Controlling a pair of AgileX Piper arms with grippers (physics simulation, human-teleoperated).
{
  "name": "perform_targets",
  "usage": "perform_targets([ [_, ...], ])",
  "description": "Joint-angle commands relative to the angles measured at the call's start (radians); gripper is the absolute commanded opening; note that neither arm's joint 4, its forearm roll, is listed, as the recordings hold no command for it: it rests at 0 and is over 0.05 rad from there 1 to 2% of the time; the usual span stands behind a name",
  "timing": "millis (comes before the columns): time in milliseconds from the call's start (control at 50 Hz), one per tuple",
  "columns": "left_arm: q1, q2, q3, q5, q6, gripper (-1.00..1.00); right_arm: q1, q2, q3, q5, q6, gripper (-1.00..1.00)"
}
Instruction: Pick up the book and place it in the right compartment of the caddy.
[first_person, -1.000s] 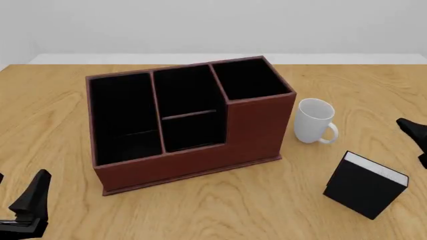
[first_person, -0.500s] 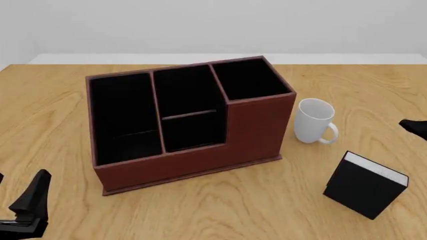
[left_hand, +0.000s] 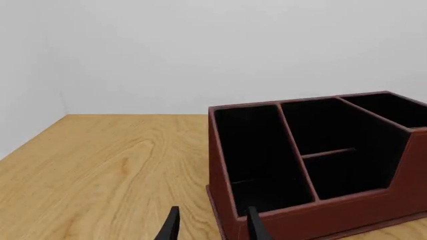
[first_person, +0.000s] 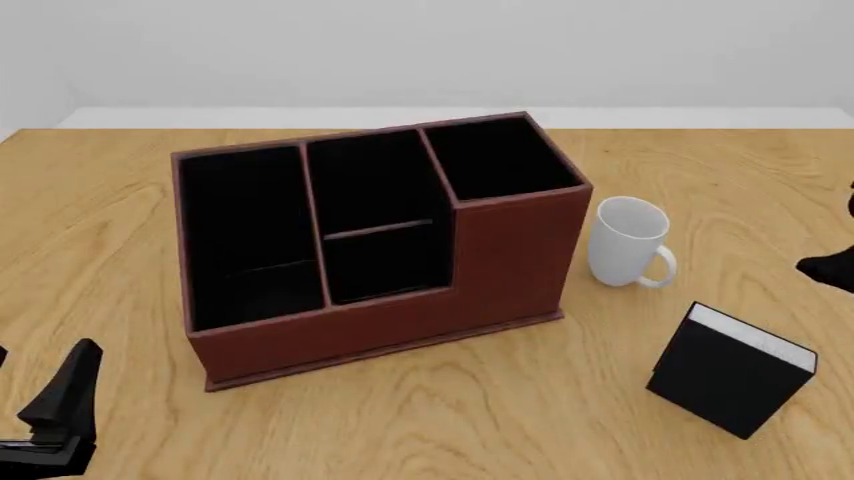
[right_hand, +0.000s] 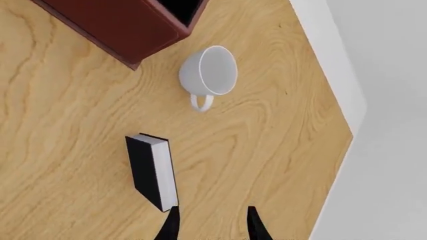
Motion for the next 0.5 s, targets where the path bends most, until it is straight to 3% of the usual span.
perform_targets([
  [20,0.0,0.0,0.0,0.0,0.0,1.0,-0.021,0.049,-0.025,0.016,-0.015,1.0],
  [80,0.0,0.0,0.0,0.0,0.0,1.0,-0.04,0.063,-0.007,0.006,-0.023,1.0],
  [280,0.0,0.0,0.0,0.0,0.0,1.0,0.026,0.093,-0.007,0.017,0.033,1.0],
  [320,0.0,0.0,0.0,0.0,0.0,1.0,0.017,0.092,0.013,0.002,0.016,1.0],
  [340,0.0,0.0,0.0,0.0,0.0,1.0,0.037,0.101,0.003,0.005,0.046,1.0],
  [360,0.0,0.0,0.0,0.0,0.0,1.0,0.028,0.098,0.026,-0.004,0.029,1.0],
  [400,0.0,0.0,0.0,0.0,0.0,1.0,0.053,0.103,0.029,-0.001,0.058,1.0],
  [420,0.0,0.0,0.0,0.0,0.0,1.0,0.043,0.099,0.048,-0.012,0.034,1.0],
  [440,0.0,0.0,0.0,0.0,0.0,1.0,0.054,0.11,0.031,-0.013,0.059,1.0],
  [500,0.0,0.0,0.0,0.0,0.0,1.0,0.048,0.119,0.034,-0.021,0.056,1.0],
])
